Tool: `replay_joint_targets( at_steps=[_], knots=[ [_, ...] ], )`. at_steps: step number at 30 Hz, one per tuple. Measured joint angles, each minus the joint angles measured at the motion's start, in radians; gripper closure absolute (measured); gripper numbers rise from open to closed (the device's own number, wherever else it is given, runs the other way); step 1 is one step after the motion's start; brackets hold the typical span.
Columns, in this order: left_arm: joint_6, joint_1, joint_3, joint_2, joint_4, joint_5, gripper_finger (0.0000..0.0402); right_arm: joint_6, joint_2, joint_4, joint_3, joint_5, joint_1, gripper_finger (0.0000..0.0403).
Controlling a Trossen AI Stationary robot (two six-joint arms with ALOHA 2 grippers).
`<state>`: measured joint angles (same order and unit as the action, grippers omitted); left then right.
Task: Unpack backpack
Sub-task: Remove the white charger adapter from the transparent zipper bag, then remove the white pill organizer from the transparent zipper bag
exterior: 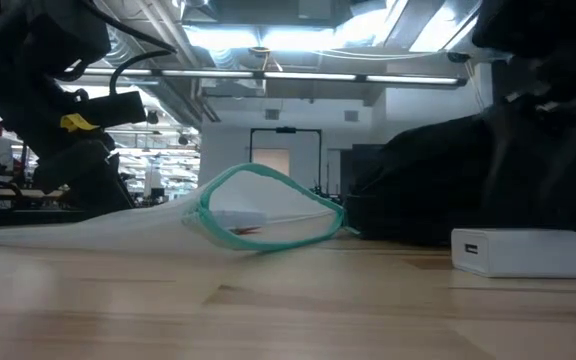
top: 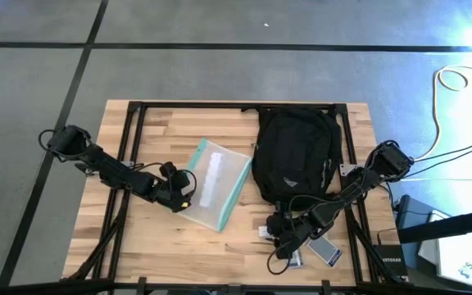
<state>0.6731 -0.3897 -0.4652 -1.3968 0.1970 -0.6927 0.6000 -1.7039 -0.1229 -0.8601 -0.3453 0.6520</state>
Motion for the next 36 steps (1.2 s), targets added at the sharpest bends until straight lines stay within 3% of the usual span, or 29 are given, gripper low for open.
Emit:
replay_joint_targets(
  at_steps=[6, 15, 21, 32, 36],
  knots=[
    [0.000, 0.000, 0.000, 0.000, -0.003, -0.003, 0.0053, 0.027, 0.000, 0.157, -0.031, -0.083, -0.071, 0.0183],
    [0.000, 0.000, 0.000, 0.000, -0.005, -0.003, 0.0053, -0.100, -0.111, 0.255, -0.032, -0.008, -0.230, 0.0183],
    [0.000, 0.000, 0.000, 0.000, -0.005, -0.012, 0.0053, -0.205, -0.197, 0.475, -0.059, 0.000, -0.290, 0.0183],
    [-0.003, 0.000, 0.000, 0.000, -0.007, -0.014, 0.0053, -0.319, -0.350, 0.409, -0.235, -0.029, -0.342, 0.0183],
    [-0.148, -0.008, 0.000, 0.000, -0.054, -0.012, 0.0053, -0.378, -0.362, 0.380, -0.293, -0.015, -0.338, 0.0183]
  ],
)
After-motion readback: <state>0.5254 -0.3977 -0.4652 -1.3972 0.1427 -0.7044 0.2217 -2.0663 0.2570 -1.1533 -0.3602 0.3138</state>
